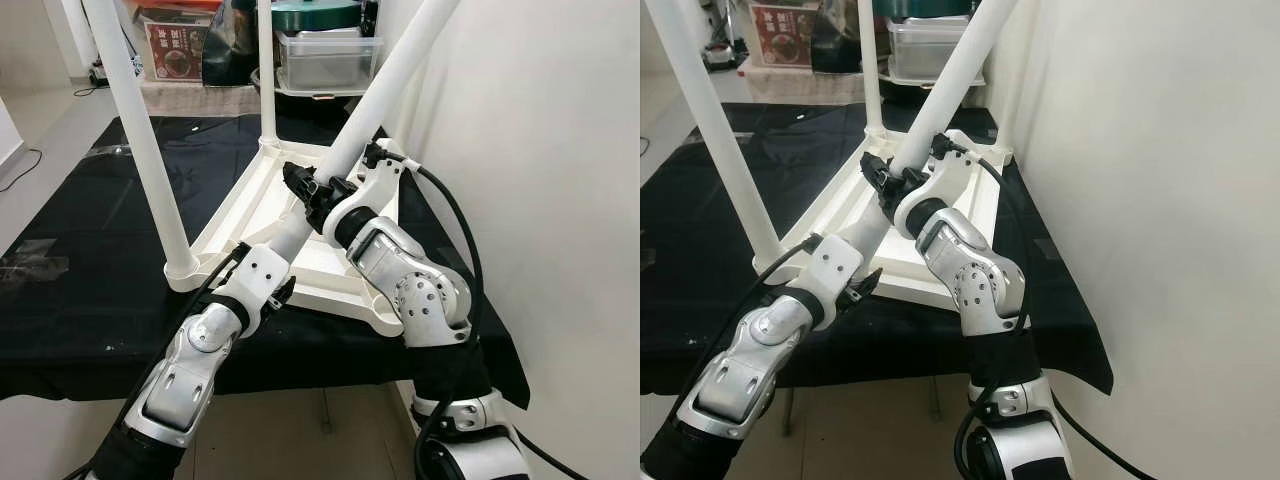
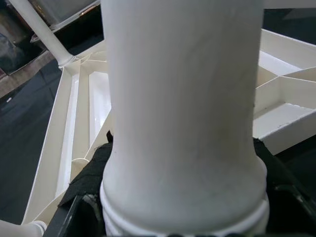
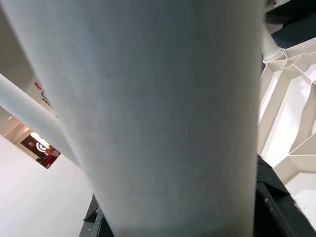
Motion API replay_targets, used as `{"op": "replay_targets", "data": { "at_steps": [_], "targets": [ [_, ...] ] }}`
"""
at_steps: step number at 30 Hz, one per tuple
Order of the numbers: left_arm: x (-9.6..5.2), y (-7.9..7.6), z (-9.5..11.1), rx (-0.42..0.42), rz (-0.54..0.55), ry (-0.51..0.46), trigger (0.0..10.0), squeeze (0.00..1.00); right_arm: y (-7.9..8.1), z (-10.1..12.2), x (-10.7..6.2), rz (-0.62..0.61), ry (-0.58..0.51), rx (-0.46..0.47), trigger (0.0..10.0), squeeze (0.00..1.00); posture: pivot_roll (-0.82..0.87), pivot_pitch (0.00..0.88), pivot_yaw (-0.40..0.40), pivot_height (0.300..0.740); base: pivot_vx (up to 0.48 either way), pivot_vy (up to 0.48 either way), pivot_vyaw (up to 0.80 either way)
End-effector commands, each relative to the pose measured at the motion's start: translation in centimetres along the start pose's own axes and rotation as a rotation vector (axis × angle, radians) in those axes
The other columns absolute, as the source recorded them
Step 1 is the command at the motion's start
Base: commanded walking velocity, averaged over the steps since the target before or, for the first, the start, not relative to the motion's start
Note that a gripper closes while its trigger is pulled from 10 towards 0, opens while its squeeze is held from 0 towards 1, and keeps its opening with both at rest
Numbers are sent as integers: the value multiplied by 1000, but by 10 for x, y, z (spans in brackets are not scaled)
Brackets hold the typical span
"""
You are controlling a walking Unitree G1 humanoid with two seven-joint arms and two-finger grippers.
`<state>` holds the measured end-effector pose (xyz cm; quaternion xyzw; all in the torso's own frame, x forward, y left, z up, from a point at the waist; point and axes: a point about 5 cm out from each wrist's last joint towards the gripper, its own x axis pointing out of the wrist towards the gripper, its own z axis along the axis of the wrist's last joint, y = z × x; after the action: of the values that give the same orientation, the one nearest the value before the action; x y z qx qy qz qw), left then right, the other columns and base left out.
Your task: Building children table
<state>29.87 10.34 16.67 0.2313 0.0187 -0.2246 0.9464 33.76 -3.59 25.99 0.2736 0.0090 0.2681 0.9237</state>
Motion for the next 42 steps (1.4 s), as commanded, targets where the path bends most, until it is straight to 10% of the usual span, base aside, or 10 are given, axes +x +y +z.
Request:
{"op": "replay_targets", "data": {
  "at_steps": [1,10,17,18,19,20,34,42],
  "targets": [
    [4,-18,9,63,-68,-51,10000,1000,32,-22,6,60,41,88,0,0,29,0,-75,740,0,0,0],
    [-6,-6,8,5,-59,-69,10000,1000,22,-9,7,77,-15,3,0,0,36,0,-78,740,0,0,0],
    [-26,5,5,-15,-16,-57,10000,1000,-13,17,6,35,-88,-244,0,0,47,0,-87,740,0,0,0],
    [-31,8,2,-22,7,-48,10000,310,-23,23,6,16,-98,-292,0,0,50,0,-92,740,0,0,0],
    [-31,8,2,-22,7,-48,10000,310,-23,23,6,16,-98,-292,0,0,50,0,-92,740,0,0,0],
    [-35,12,-1,-36,47,-45,10000,0,-34,32,5,-9,-110,-361,0,0,52,0,-94,740,0,0,0],
    [-60,15,-19,-240,204,-29,10000,0,-93,61,-22,-84,-98,-899,0,0,50,0,-102,740,0,0,0],
    [-63,18,-24,-258,222,-27,10000,0,-106,41,-37,-42,4,-935,0,0,44,0,-94,740,0,0,0]
  ]
}}
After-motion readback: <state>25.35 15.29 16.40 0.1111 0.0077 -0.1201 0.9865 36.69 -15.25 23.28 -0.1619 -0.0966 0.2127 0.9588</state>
